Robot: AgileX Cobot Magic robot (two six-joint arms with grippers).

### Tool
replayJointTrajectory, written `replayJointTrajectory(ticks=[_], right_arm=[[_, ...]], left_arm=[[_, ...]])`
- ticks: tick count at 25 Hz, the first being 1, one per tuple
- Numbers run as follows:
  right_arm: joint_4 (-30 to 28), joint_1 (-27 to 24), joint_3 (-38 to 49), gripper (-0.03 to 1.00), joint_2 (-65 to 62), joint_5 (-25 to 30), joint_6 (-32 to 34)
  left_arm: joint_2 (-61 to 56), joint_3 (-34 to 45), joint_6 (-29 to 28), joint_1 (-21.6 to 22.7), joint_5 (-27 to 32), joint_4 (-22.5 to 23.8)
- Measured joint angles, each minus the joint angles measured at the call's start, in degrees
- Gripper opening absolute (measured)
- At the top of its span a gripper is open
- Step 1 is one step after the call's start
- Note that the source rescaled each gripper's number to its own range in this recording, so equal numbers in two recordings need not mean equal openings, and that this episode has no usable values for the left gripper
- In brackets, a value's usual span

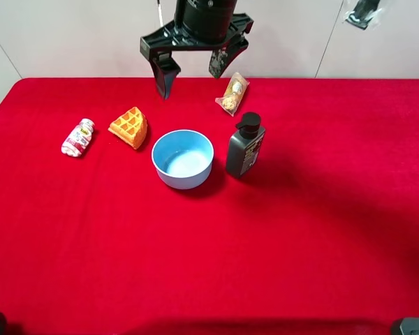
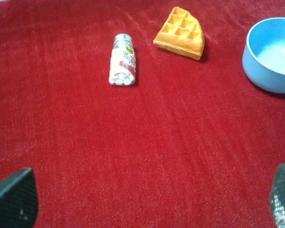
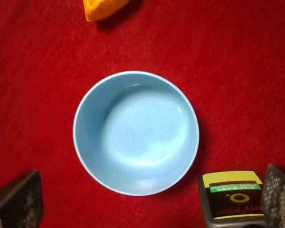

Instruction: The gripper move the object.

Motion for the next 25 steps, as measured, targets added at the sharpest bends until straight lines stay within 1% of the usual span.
replayJointTrajectory(ticks=[4, 12, 25], right_arm=[[0.0, 0.0, 1.8, 1.0, -2.0, 0.0, 0.6], [-0.5, 0.0, 9.8, 1.0, -8.5, 0.0, 1.5], [-4.8, 0.0, 21.8, 1.0, -22.6, 0.0, 2.0]], left_arm=[[0.0, 0.0, 0.0, 0.0, 0.0, 0.0], [0.0, 0.0, 0.0, 0.0, 0.0, 0.0], [0.0, 0.0, 0.0, 0.0, 0.0, 0.0]])
